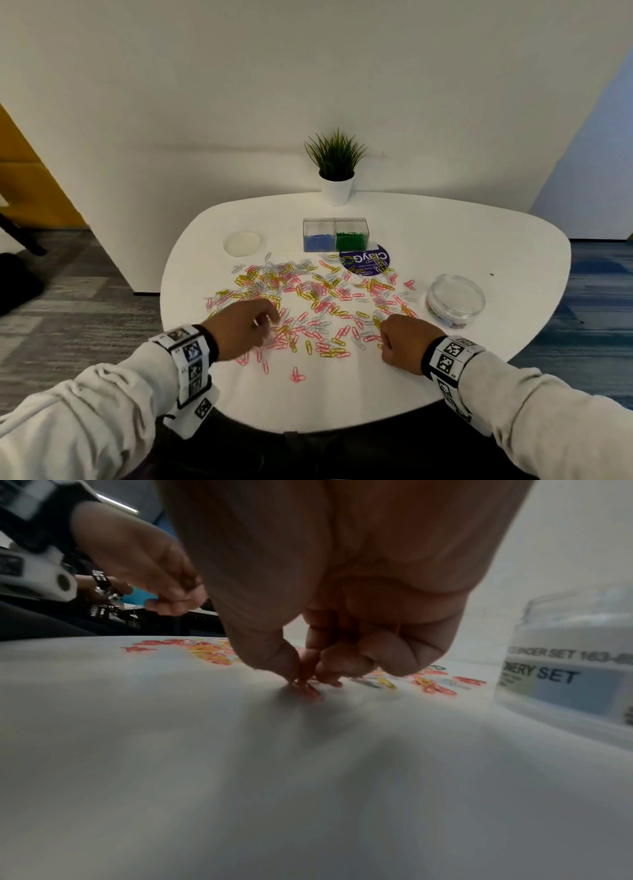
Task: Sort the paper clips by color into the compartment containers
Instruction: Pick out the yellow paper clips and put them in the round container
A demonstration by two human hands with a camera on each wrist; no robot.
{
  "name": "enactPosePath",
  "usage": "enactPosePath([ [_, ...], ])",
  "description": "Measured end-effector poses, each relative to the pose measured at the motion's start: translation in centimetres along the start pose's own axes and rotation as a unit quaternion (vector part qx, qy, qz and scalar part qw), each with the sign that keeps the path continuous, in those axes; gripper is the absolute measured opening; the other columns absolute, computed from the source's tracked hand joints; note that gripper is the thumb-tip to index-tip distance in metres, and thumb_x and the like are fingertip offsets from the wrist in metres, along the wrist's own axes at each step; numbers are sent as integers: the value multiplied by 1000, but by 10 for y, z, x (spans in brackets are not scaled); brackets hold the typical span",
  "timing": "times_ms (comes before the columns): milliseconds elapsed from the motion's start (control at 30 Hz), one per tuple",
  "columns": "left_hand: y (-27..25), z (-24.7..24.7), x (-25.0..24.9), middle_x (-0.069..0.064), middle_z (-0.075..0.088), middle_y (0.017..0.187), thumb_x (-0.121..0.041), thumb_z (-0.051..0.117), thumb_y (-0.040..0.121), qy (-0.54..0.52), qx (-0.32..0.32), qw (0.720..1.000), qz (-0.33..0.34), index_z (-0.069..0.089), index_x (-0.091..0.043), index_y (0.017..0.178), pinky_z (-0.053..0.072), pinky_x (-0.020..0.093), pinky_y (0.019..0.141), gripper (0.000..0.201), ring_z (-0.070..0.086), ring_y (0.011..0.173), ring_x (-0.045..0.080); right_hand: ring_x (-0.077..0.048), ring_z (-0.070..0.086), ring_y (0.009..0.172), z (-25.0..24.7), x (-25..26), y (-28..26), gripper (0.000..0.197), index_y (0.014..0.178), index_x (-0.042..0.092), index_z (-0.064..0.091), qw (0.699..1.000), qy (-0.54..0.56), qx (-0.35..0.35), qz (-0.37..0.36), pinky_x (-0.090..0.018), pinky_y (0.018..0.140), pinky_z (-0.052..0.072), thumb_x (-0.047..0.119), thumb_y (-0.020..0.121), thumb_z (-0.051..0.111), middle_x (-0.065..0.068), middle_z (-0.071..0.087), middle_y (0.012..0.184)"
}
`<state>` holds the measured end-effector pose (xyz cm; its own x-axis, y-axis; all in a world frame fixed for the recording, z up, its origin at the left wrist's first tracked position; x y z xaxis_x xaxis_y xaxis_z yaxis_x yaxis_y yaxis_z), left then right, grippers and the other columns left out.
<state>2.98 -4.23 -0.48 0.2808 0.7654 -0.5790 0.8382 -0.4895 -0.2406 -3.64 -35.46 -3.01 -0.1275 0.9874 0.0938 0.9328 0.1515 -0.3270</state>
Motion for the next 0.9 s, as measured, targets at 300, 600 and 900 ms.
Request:
enactPosePath([
  [300, -1, -18, 31, -8, 64, 82, -25, 58, 91, 34, -23, 995, -91, 70, -19, 84, 43, 21, 64, 16, 60, 76, 12, -13, 52, 89, 2, 4, 4, 9, 95, 26, 47, 999, 11, 42, 20, -20, 68, 39, 34, 90, 48, 6, 53, 102],
  [600, 16, 38, -16, -9, 56, 114, -50, 47, 98, 247, 31, 967, 58, 58, -39, 132, 40, 26, 80, 37, 55, 113, 16, -19, 53, 79, -19, 30, 2, 6, 90, 26, 43, 998, 45, -25, -36, -29, 63, 41, 30, 89, 48, 8, 52, 82],
  [900, 14, 43, -19, -6, 51, 112, -41, 47, 99, 288, 22, 953, 93, 63, -36, 124, 40, 28, 75, 30, 57, 108, 21, -17, 46, 77, 0, 61, 15, 17, 89, 20, 46, 993, 79, 30, -85, -28, 65, 36, 25, 102, 35, 0, 53, 90],
])
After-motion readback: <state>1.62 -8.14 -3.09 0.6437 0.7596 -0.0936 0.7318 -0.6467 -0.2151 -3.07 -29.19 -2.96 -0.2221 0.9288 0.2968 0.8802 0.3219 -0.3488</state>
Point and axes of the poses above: each hand's wrist, its own y-axis towards the middle knuckle, its own z-axis out of the palm, x = y × z, the point moved 3 cm from there along y, towards the middle knuckle
